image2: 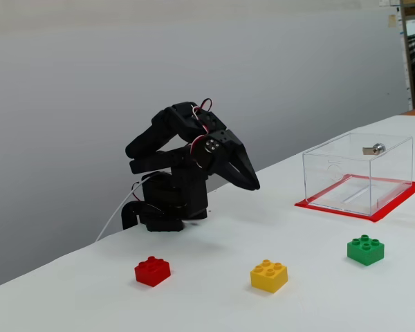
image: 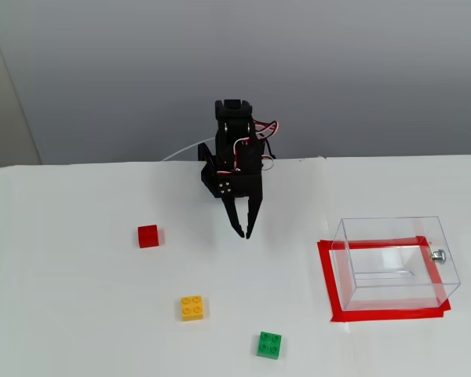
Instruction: Pick the red lego brick and place it into the transparent box
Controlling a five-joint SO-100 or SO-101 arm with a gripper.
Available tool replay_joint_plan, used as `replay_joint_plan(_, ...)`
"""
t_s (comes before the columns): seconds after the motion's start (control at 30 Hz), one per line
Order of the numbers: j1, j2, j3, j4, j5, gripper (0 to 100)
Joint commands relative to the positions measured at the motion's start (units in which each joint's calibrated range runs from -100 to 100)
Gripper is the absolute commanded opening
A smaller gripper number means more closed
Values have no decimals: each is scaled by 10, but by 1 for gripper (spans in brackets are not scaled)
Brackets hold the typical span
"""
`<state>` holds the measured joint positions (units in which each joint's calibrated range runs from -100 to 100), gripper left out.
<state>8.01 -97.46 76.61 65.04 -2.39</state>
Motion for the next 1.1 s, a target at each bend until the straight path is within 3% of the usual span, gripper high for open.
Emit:
replay_joint_plan(0.0,-3,69,-83,-5,0,1)
replay_joint_plan(0.47,64,374,-370,10,-26,1)
replay_joint_plan(1.07,251,410,-423,102,-107,1)
